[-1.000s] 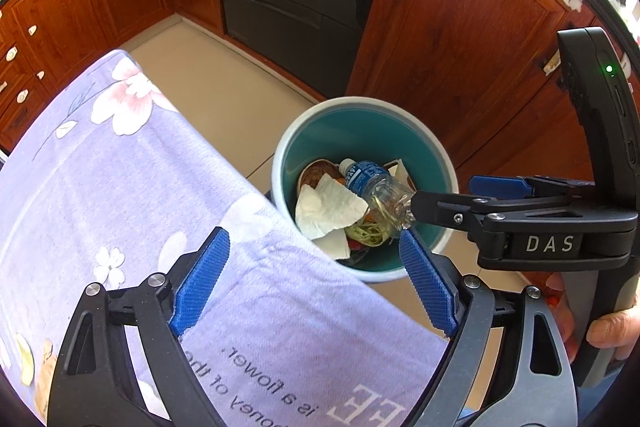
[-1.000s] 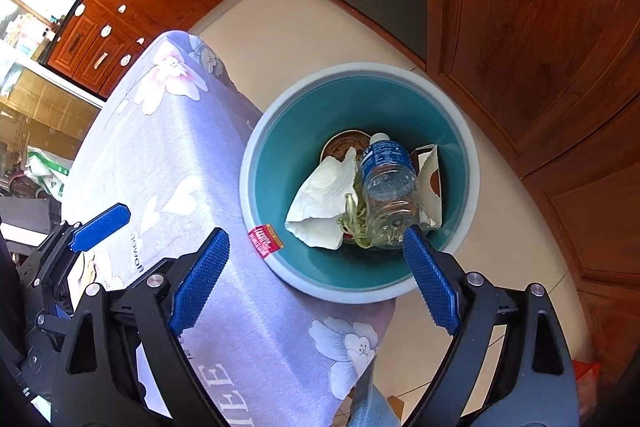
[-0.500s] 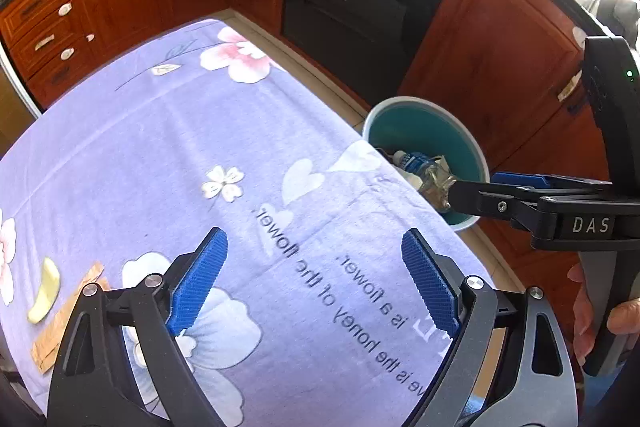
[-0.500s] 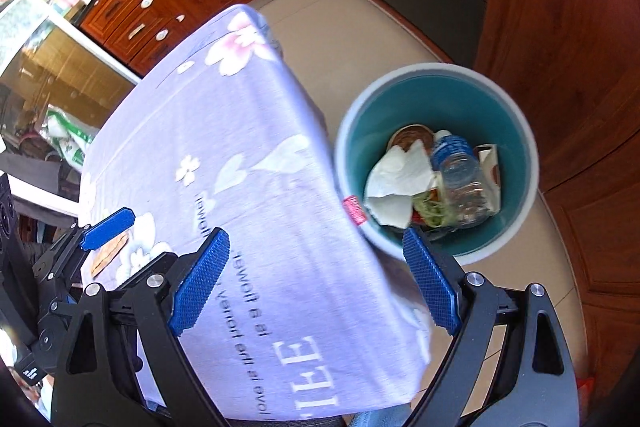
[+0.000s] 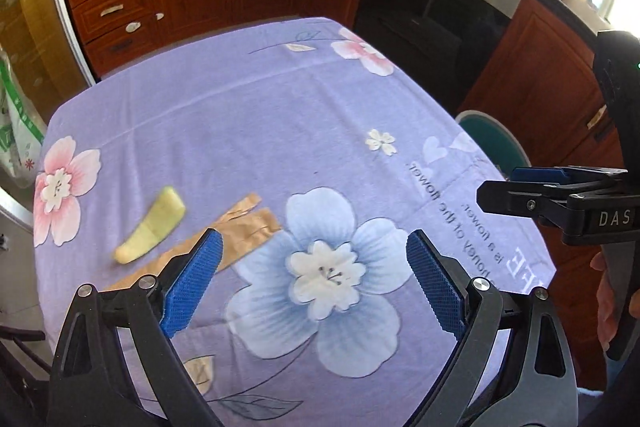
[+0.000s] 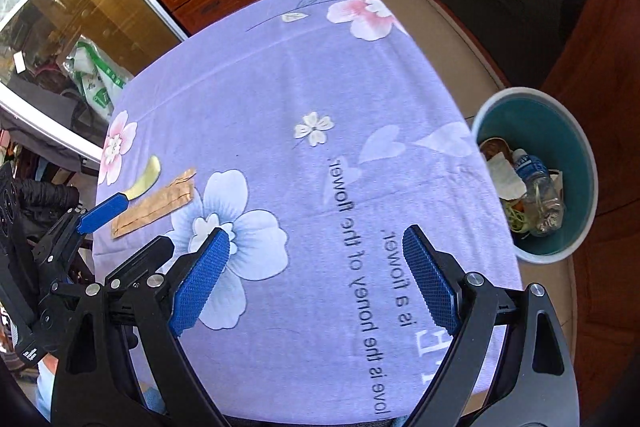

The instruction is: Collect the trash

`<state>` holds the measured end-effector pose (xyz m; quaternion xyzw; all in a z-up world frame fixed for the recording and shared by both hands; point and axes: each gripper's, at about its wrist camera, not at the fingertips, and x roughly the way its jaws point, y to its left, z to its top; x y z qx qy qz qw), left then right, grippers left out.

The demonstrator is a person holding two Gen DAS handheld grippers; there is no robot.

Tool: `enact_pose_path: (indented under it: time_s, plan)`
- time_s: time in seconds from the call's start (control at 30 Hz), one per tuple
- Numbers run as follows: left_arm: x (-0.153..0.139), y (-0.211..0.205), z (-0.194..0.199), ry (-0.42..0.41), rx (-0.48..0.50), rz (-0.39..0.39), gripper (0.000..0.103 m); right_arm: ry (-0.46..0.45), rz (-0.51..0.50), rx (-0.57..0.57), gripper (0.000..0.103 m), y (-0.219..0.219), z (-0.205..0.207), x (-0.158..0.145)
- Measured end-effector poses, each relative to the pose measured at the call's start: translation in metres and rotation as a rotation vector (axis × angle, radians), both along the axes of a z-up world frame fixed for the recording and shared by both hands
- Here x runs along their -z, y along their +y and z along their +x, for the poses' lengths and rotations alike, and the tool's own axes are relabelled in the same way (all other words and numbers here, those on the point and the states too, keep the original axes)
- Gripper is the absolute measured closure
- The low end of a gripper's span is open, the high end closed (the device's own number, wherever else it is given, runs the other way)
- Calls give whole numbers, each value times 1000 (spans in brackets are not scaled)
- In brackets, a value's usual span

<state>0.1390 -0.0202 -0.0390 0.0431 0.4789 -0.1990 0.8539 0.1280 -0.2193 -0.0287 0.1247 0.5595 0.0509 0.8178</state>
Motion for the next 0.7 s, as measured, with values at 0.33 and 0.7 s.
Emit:
enact_pose_path:
  time_s: [0.33,0.7]
  plan:
    - [33,115,5,29,-88,100,10,56,-28,-191,18,112,31,26]
    - [51,147,32,47,-58,94,25,105,-38,-254,18,152,50,48]
